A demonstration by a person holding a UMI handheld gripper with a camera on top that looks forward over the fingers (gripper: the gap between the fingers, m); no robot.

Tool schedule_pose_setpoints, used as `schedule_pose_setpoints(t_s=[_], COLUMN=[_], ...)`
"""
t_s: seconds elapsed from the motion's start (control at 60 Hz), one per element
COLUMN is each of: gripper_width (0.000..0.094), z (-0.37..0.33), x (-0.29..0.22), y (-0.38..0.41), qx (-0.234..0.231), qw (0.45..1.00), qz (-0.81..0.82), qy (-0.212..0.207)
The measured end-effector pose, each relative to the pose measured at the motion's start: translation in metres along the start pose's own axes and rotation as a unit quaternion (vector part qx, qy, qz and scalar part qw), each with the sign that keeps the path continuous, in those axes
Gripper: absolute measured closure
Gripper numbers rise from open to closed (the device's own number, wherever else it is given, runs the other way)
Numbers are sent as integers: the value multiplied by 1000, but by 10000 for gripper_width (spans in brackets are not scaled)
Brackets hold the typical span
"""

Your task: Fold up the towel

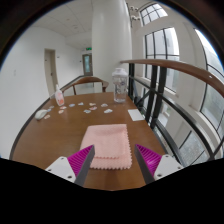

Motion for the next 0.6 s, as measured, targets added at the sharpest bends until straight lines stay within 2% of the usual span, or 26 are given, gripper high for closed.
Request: schedule_pose_setpoints(t_s=[0.183,0.317,0.533,0.6], gripper_width=[100,89,86,97], z=[-62,-102,-142,-144], x=[1,12,24,27], y=[35,58,69,72], qx=[-10,-20,-13,-29], qw=[999,998,995,995], qz=[-15,-27,-57,-48], qy=[-39,-51,-76,-77])
Point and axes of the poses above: the point between the fingertips, and its own axes, seen from behind it with the camera up: y to the left, x down, z forward, the way the camera looks, the point moved 8 cm from there along -z, backward, against the way the camera looks, and after that the axes turned 6 degrees about -x, right-handed, at the moved point
